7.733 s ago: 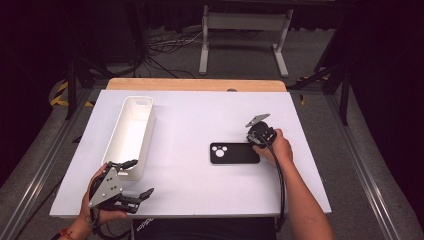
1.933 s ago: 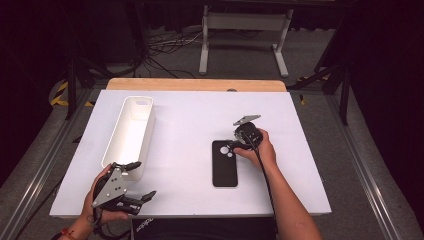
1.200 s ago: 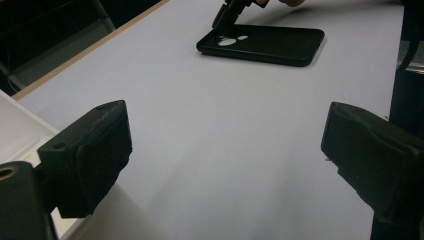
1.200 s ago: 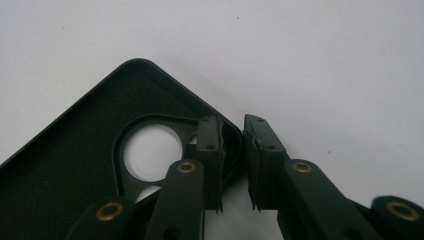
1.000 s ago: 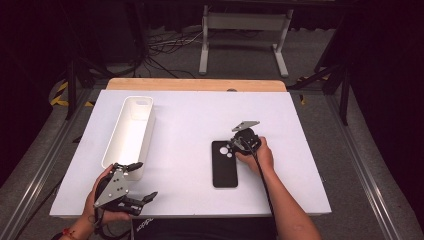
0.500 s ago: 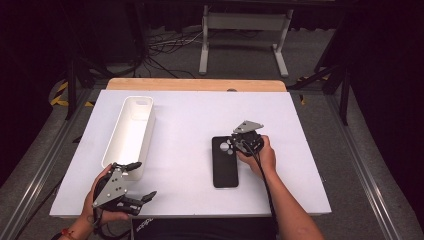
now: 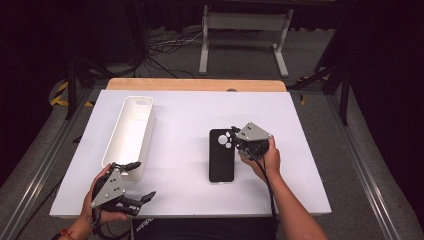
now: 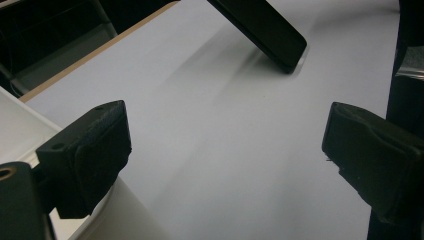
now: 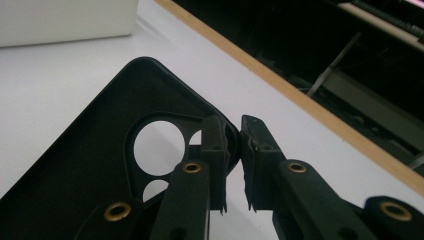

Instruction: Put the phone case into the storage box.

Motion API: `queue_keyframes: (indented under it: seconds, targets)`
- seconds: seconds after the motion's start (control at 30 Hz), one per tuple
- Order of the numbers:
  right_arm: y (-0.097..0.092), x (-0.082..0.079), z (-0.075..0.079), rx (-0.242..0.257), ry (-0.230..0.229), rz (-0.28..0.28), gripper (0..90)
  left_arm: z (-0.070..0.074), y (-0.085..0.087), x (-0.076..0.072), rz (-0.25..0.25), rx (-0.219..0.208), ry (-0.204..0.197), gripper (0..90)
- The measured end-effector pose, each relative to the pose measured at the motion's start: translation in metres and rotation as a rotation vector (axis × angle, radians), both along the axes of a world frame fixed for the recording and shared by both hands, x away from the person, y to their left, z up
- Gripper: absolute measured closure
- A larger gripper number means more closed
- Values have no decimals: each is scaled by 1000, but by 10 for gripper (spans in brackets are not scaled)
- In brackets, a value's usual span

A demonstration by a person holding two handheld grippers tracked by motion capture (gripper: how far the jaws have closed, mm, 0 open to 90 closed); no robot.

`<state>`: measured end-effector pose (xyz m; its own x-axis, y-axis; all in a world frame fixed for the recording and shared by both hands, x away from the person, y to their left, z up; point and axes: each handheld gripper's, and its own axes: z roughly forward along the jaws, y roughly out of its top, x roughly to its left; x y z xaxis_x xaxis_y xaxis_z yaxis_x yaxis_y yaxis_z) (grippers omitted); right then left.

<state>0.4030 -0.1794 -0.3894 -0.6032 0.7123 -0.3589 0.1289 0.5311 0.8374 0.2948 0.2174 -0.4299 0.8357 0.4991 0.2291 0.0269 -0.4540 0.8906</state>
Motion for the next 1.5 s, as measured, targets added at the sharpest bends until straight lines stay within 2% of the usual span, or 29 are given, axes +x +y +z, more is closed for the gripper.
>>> queue_keyframes:
  seconds: [0.23, 0.47, 0.63, 0.67, 0.8, 0.97, 1.03, 1.07, 1.2, 1.4, 1.5]
  targets:
    - [6, -13, 7, -25, -89, 24, 817, 0, -1, 1, 0, 3, -1, 63]
    - [9, -18, 10, -30, -129, 38, 818, 1, -1, 1, 5, -15, 6, 65]
    - [9, -22, 14, -15, -149, 45, 817, 8, -6, 4, 20, -36, -5, 104]
    - [9, -23, 15, -16, -153, 44, 818, 9, -8, 5, 18, -52, 2, 104]
    - [7, -26, 20, 3, -168, 47, 817, 18, -15, 10, 1, -75, 13, 107]
    - [7, -29, 25, 16, -179, 52, 818, 36, -24, 15, -18, -71, -7, 114]
    - [8, -30, 26, 20, -185, 53, 817, 46, -33, 19, -11, -82, -16, 123]
    - [8, -30, 26, 20, -185, 53, 817, 46, -33, 19, -11, -82, -16, 126]
    - [11, -36, 30, 16, -201, 66, 817, 57, -56, 29, -8, -98, -21, 137]
    - [16, -42, 33, 25, -218, 84, 817, 64, -86, 48, -15, -122, 17, 145]
    - [18, -44, 34, 26, -226, 91, 817, 67, -98, 57, -13, -119, 31, 147]
